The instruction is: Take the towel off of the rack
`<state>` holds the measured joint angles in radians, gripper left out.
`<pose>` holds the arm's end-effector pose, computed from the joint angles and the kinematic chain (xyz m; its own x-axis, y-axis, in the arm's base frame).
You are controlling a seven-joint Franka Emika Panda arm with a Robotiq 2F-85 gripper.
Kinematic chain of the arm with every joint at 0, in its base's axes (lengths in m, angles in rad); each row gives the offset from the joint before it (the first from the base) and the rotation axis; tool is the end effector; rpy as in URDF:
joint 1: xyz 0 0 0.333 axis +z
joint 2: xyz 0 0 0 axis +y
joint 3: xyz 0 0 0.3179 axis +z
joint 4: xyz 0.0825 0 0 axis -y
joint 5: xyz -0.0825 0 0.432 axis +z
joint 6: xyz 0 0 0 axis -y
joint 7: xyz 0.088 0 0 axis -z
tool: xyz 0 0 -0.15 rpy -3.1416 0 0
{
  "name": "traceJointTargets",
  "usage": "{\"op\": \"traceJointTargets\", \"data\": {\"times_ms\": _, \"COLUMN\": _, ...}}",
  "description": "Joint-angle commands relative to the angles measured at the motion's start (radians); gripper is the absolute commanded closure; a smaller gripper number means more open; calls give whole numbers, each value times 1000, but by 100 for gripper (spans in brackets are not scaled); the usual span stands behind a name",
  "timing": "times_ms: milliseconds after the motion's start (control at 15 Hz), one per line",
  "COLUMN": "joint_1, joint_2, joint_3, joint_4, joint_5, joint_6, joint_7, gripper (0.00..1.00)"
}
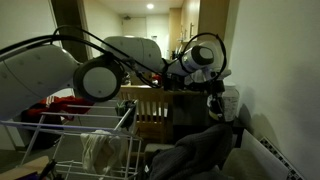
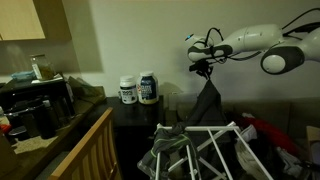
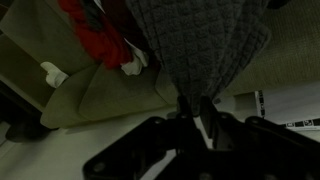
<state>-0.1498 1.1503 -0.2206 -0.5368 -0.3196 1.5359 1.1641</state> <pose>0.7904 -0.2552 0.2839 0.2163 -0.8897 0.4020 -0.9437 -0.0849 0.3199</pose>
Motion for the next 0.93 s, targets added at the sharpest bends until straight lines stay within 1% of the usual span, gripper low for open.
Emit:
{"op": "traceJointTargets", "data": {"times_ms": 0, "joint_1": 0, "joint_2": -5, "joint_3": 2, "joint_4": -2, "joint_5": 2, "joint_6": -2, "joint_7": 2, "gripper": 50}}
{"op": "traceJointTargets", "data": {"times_ms": 400, "joint_1": 18, "joint_2": -28, "joint_3": 2, "joint_4": -18, "joint_5": 1, "joint_6": -8, "joint_7": 22, "gripper": 12}}
{"op": "traceJointTargets", "data": {"times_ms": 467, "joint_1": 10, "joint_2": -2, "joint_3": 0, "joint_4": 4, "joint_5": 0, "joint_6": 1, "joint_7": 4, "gripper": 30}}
{"op": "traceJointTargets", "data": {"times_ms": 600, "joint_1": 16, "joint_2": -4, "joint_3": 0, "joint_4": 4, "joint_5": 0, "joint_6": 1, "joint_7": 5, "gripper": 17}}
{"op": "traceJointTargets", "data": {"times_ms": 667, "joint_1": 17, "joint_2": -4, "joint_3": 0, "joint_4": 4, "joint_5": 0, "joint_6": 1, "joint_7": 6, "gripper": 13}}
{"op": "traceJointTargets", "data": {"times_ms": 867, "joint_1": 18, "joint_2": -4, "joint_3": -1, "joint_4": 4, "joint_5": 0, "joint_6": 1, "joint_7": 6, "gripper": 12}}
